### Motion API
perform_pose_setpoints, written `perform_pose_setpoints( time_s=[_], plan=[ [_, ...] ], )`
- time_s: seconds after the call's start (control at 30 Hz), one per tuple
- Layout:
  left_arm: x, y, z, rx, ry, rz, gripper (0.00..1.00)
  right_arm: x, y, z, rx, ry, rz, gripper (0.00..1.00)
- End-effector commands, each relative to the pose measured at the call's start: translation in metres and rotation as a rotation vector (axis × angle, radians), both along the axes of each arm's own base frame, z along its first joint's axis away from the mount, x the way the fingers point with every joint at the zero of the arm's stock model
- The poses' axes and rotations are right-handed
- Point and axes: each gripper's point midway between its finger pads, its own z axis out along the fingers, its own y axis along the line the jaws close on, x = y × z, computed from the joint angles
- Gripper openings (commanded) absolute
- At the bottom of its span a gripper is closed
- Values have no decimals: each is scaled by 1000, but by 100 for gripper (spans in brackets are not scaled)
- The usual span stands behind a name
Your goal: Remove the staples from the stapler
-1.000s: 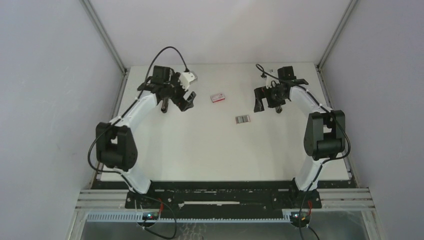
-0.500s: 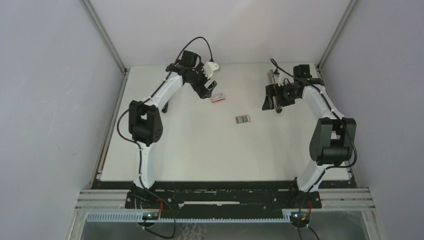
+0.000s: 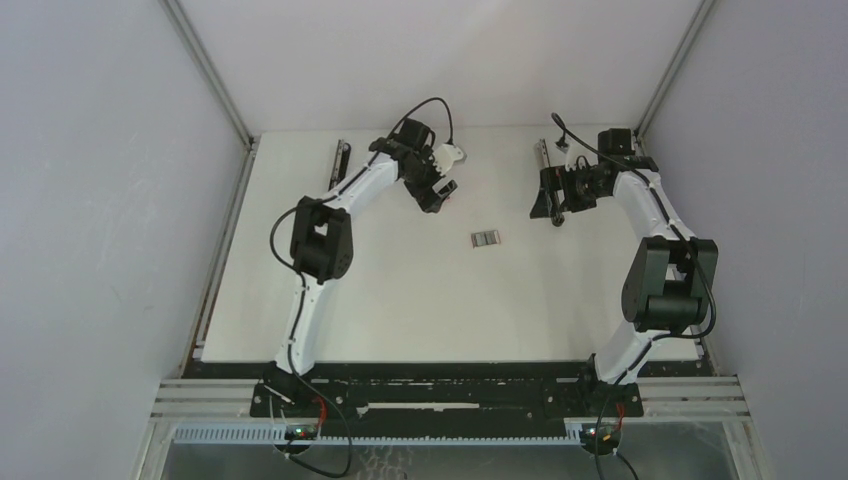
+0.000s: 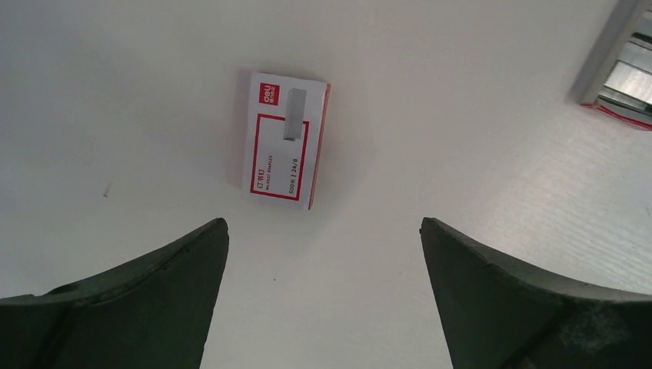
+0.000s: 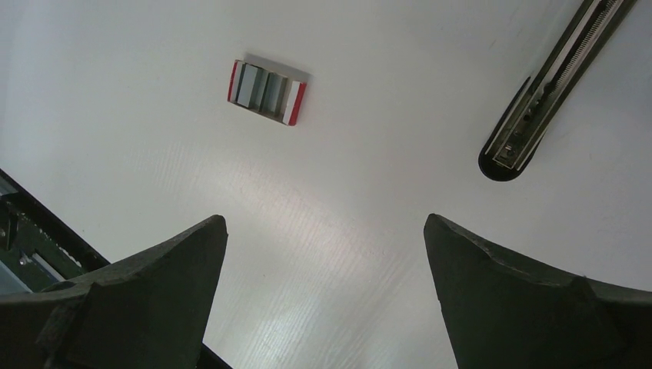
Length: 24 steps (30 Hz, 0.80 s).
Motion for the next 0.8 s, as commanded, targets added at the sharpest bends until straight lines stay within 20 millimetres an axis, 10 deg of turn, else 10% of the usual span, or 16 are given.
perform_pose_setpoints(
  time_s=[0.0, 0.6, 0.77],
  plan=[
    [27, -2, 19, -19, -86, 90, 100, 4, 4, 32, 22, -99, 24, 100],
    [113, 25, 57, 20, -458, 515, 100, 6, 1, 19, 27, -59, 3, 100],
    [101, 4, 33, 190, -517, 395, 100, 6, 0, 21, 25, -65, 1, 100]
  ],
)
